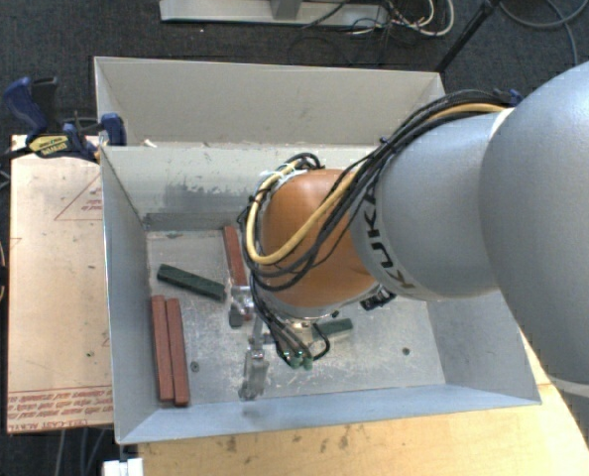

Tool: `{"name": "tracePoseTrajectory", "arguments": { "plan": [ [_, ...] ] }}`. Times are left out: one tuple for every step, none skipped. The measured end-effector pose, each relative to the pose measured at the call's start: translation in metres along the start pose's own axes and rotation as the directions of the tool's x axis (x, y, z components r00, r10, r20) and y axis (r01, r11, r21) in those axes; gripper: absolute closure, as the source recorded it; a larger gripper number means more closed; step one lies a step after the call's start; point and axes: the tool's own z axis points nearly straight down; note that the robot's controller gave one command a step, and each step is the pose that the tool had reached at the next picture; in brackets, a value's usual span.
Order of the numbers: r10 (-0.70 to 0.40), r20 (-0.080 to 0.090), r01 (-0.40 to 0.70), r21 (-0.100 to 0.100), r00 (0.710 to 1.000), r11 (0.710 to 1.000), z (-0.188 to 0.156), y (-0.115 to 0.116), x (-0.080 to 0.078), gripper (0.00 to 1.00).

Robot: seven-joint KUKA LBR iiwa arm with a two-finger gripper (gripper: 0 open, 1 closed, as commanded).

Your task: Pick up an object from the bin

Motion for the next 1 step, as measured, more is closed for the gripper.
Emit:
{"name": "tracePoseTrajectory", "arguments": {
  "plan": [
    [0.004,0.007,-0.004,-0.002,1.0,1.0,-0.0041,-0.0007,-0.0021,0.0]
  ]
}}
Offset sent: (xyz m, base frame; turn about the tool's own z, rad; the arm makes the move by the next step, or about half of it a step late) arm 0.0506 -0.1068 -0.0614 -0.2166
